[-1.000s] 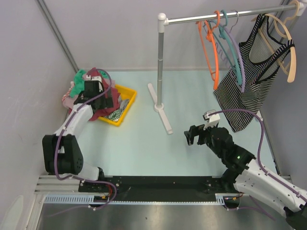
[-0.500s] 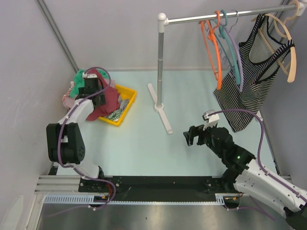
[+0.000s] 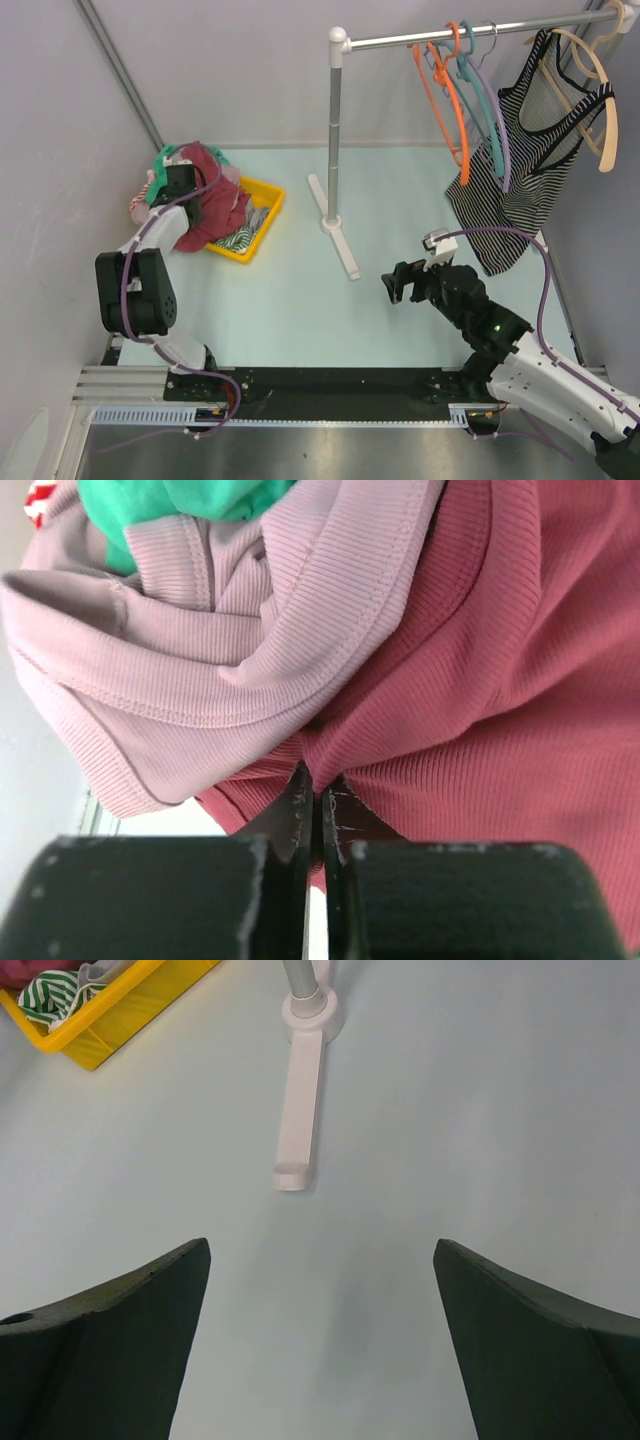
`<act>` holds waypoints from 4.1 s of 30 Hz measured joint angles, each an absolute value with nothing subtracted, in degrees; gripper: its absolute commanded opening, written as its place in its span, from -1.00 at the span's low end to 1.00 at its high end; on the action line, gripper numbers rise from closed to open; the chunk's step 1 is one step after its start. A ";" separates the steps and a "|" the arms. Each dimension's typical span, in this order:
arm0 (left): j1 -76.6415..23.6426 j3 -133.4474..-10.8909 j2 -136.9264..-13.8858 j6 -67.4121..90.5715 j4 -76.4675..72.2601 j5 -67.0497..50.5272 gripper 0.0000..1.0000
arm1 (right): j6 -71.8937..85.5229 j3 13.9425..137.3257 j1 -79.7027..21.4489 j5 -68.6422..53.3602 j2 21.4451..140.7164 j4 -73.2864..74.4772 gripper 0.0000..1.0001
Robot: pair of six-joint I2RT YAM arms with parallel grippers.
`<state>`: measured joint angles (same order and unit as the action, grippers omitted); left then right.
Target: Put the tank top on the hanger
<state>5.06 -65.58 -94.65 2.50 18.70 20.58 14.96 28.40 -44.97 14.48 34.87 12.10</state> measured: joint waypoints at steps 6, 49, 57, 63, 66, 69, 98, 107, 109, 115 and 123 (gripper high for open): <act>4.62 -65.76 -85.73 3.40 20.27 15.66 -1.00 | 14.96 28.40 -44.86 14.48 35.07 12.12 0.99; -44.84 -68.55 -55.37 -1.67 29.82 7.01 0.88 | 16.10 31.03 -44.77 14.98 36.77 15.46 0.99; -44.88 -48.34 -52.36 4.54 32.47 4.54 0.99 | 16.91 31.46 -44.77 14.87 39.11 16.01 0.96; -40.01 -52.97 -52.05 5.65 31.05 2.55 0.99 | 17.82 31.66 -45.36 13.04 41.50 15.99 0.96; -34.76 -57.84 -56.60 6.00 28.99 -0.54 0.99 | 17.98 32.69 -46.85 12.34 41.82 15.97 0.96; -30.48 -59.61 -60.51 6.04 25.80 -1.67 0.99 | 17.80 35.22 -49.95 12.14 42.28 16.47 0.96; -22.20 -54.30 -54.02 7.55 21.96 -5.23 0.99 | -3.66 115.39 -39.38 13.96 77.17 30.63 0.97; -22.20 -54.30 -53.58 7.53 21.96 -6.26 0.99 | -0.91 128.51 -25.58 4.14 89.08 42.78 0.89; -22.20 -54.30 -53.58 7.55 21.96 -6.26 0.99 | -0.19 128.20 -23.59 2.11 89.49 44.36 0.89; -22.20 -54.30 -53.58 7.55 21.96 -6.26 0.99 | 0.45 125.64 -19.68 -1.02 88.29 44.97 0.89; -22.20 -54.30 -54.15 7.55 21.96 -6.48 0.99 | 0.45 119.02 -16.84 -2.87 84.97 43.81 0.88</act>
